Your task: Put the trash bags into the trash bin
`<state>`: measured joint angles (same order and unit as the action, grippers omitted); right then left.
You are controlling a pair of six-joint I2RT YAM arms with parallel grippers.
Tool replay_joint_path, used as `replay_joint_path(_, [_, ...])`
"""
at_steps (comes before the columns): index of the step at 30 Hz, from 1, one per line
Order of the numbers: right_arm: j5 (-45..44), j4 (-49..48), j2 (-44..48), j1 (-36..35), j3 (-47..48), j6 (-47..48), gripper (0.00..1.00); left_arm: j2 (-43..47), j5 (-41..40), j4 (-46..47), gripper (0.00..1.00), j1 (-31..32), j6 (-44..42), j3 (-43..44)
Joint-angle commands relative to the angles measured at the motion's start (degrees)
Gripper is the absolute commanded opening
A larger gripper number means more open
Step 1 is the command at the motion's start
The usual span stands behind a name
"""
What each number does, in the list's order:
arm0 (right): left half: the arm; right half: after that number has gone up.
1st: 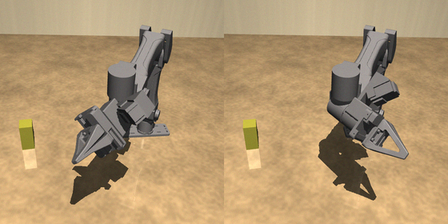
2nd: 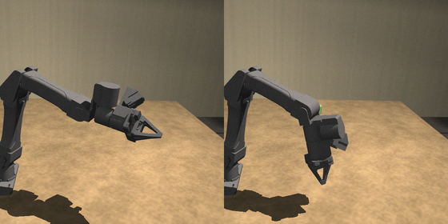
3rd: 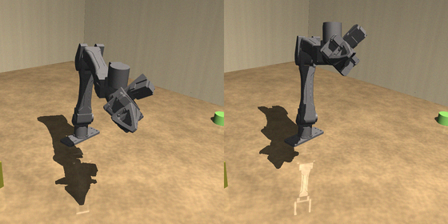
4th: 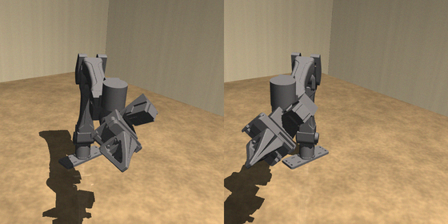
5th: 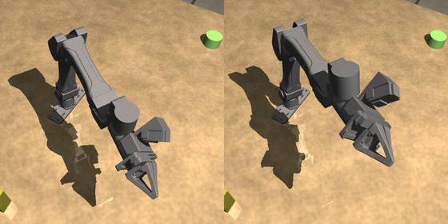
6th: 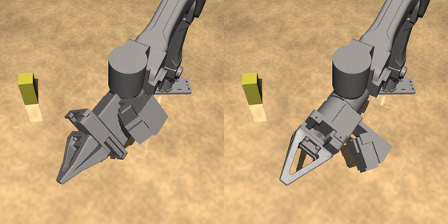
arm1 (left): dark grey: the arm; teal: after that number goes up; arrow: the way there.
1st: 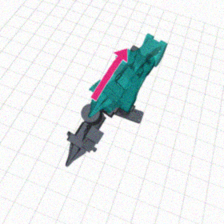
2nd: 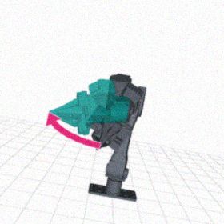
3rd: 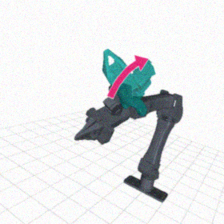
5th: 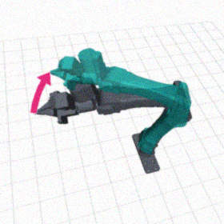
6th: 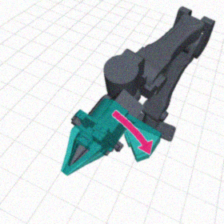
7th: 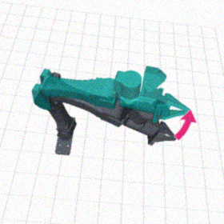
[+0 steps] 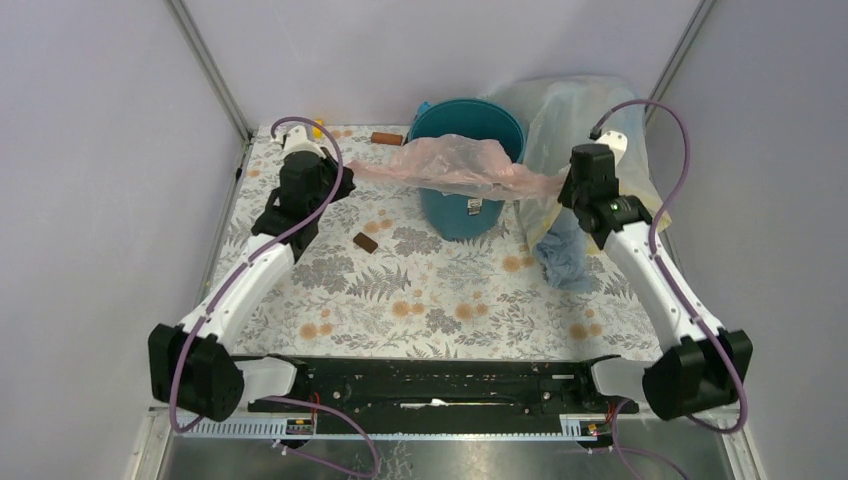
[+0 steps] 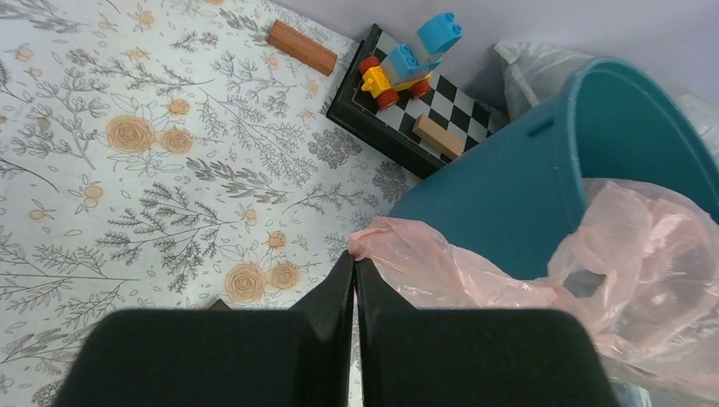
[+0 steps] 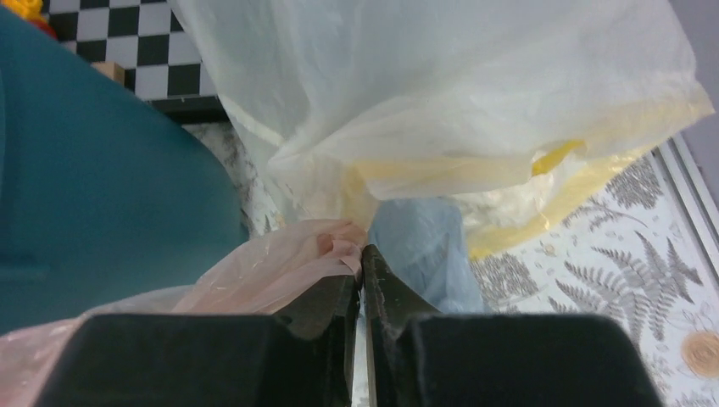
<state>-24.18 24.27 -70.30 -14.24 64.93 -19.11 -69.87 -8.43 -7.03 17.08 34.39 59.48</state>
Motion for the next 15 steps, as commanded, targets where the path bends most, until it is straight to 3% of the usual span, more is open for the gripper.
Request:
replay_joint_path(1, [4.38, -2.9, -6.62, 3.58, 7.71, 2.37, 0.13, -4.3, -1.93, 6.78, 0.0, -1.96, 0.0, 2.49])
replay_joint_path(7, [13.3, -5.82, -8.66, 3.61, 10.9, 5.84, 0.22, -7.46, 0.46, 13.69, 0.04, -1.97, 0.29, 3.91])
replay_joint_path(15, [17.78, -5.99, -17.83, 3.93, 19.03, 5.77, 0.27, -15.07, 10.39, 19.44, 0.26, -2.05, 1.18, 8.74])
